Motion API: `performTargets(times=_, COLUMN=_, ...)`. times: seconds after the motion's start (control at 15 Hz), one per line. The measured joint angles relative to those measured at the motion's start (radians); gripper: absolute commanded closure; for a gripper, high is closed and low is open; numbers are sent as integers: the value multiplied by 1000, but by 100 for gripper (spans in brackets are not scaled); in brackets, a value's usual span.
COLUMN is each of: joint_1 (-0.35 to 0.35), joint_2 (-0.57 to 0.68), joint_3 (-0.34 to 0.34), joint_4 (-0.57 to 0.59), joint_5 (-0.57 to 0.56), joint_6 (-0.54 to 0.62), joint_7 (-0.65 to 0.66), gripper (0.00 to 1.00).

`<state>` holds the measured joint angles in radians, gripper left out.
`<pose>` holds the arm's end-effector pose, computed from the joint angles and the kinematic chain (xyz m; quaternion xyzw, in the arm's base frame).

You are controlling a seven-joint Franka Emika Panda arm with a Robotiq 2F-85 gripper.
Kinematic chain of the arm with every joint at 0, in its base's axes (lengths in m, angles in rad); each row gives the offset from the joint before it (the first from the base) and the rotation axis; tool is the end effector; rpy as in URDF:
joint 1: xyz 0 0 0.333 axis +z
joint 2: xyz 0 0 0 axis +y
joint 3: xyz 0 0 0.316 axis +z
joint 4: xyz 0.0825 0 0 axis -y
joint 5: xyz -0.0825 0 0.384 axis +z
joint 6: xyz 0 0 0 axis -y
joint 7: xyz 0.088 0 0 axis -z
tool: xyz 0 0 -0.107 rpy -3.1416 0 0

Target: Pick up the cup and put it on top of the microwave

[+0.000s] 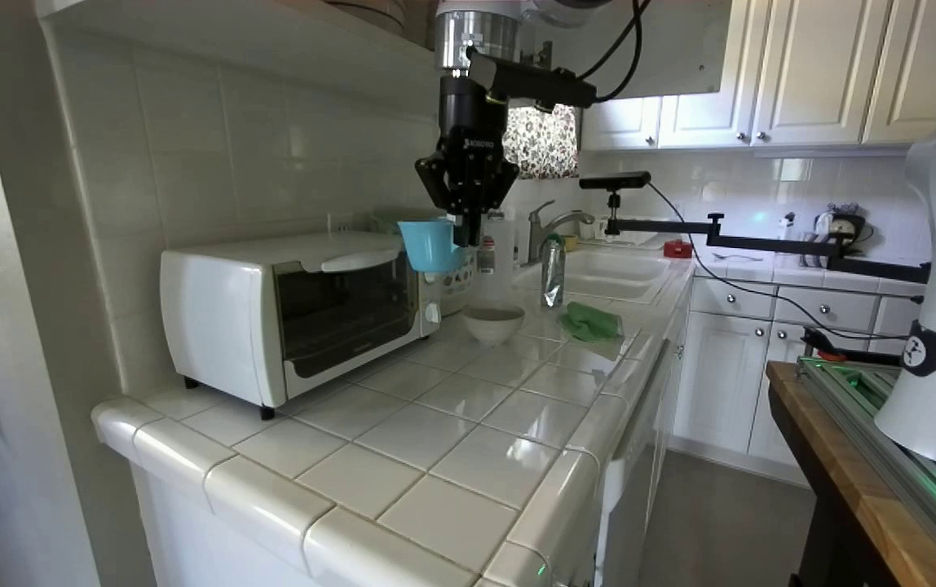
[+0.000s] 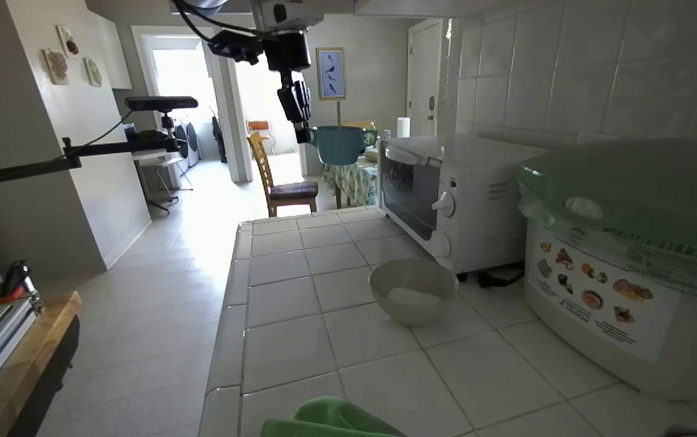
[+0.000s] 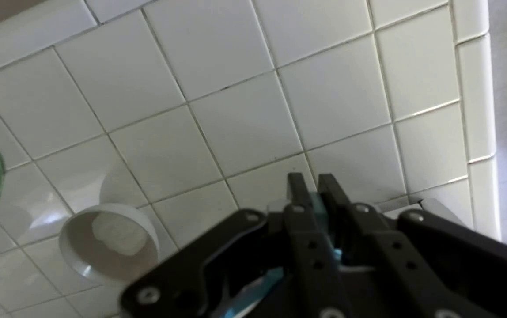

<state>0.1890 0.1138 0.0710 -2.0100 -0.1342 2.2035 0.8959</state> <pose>0.5661 0.1450 0.4068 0.9588 -0.2765 0.0617 0.0214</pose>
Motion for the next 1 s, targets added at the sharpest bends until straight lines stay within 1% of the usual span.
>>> performTargets(times=0.27, joint_1=-19, joint_2=-10, joint_3=-1, joint_4=70, joint_5=1, joint_6=-69, joint_7=-41, gripper=97)
performTargets(times=0.53, joint_1=-48, joint_2=7, joint_3=-7, joint_4=146, joint_5=3, joint_6=-150, joint_7=-91, gripper=97)
performTargets(times=0.73, joint_1=-66, joint_2=52, joint_3=-18, joint_4=215, joint_5=3, joint_6=-192, joint_7=-128, gripper=97)
performTargets(times=1.0, joint_1=-73, joint_2=136, joint_3=-32, joint_4=329, joint_5=3, joint_6=-206, joint_7=-184, gripper=97)
